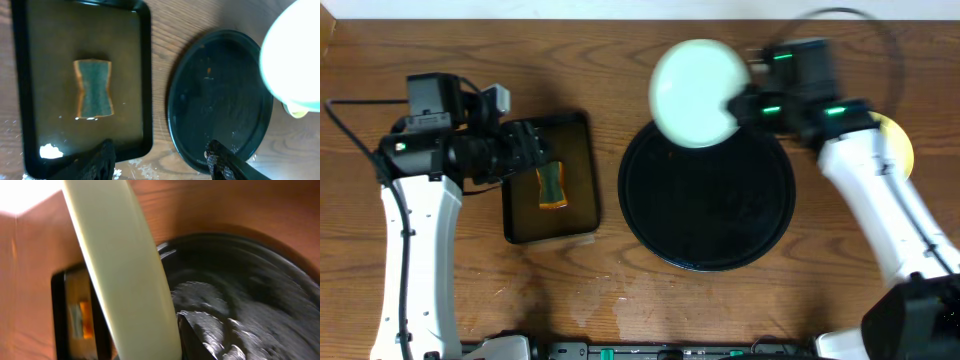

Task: Clean dirty plates on tray and stack at the side
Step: 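Carry the pale blue plate right and set it on the yellow plate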

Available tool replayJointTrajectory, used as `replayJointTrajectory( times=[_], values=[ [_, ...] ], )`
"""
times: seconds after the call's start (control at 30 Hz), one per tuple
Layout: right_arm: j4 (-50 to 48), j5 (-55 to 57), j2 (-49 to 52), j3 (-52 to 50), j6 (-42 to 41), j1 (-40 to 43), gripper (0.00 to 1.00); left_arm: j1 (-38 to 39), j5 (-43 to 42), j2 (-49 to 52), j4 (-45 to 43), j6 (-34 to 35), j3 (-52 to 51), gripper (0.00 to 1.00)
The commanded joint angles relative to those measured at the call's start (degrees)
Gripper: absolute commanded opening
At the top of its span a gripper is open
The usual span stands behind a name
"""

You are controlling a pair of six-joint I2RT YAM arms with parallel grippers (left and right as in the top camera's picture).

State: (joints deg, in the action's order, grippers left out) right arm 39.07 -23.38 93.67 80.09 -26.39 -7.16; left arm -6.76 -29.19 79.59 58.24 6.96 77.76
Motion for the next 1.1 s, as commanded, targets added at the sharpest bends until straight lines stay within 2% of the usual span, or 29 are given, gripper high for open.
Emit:
replayJointTrajectory(
  times=[0.0,0.2,0.43,0.67,0.8,0.83,0.87,0.9,0.93,1.0,1.07],
  values=[
    [3.41,-9.68,-1.9,1.2,-4.83,10.19,0.01,1.66,0.31,-0.83,-0.81,-1.38,0.92,0.61],
    [8.46,-7.02,-1.49,0.28,-4.87,31.12,0.01,2.99,0.31,-0.83,-1.81,-1.4,0.92,0.61],
    [9.94,-2.82,1.86,-2.93,-5.97,45.75,0.01,2.99,0.31,-0.83,-1.86,-1.4,0.92,0.61],
    [9.05,-2.34,5.42,-6.58,-5.97,48.57,0.01,2.99,0.31,-0.83,-2.01,-1.4,0.92,0.61],
    [2.73,-2.58,6.23,-9.7,-6.82,48.09,0.01,2.99,0.31,-0.83,-1.99,-1.38,0.92,0.61],
    [1.97,-2.47,6.23,-10.08,-6.82,47.98,0.04,2.99,0.31,-0.83,-1.97,-1.38,0.92,0.61],
    [1.9,-2.14,6.23,-10.25,-6.93,47.89,0.16,2.99,0.31,-0.83,-1.95,-1.38,0.92,0.61],
    [2.1,-1.88,6.23,-10.25,-7.06,47.78,0.34,2.99,0.31,-0.83,-1.9,-1.38,0.92,0.61],
    [2.25,-1.73,6.23,-10.25,-7.04,47.63,0.43,2.99,0.31,-0.83,-1.84,-1.38,0.92,0.61],
    [1.64,-2.69,6.23,-10.25,-6.45,47.36,0.52,2.99,0.31,-0.83,-1.77,-1.38,0.92,0.61],
    [1.18,-4.83,6.23,-10.25,-4.13,46.97,0.54,2.99,0.31,-0.83,-1.79,-1.38,0.92,0.61]
  ],
)
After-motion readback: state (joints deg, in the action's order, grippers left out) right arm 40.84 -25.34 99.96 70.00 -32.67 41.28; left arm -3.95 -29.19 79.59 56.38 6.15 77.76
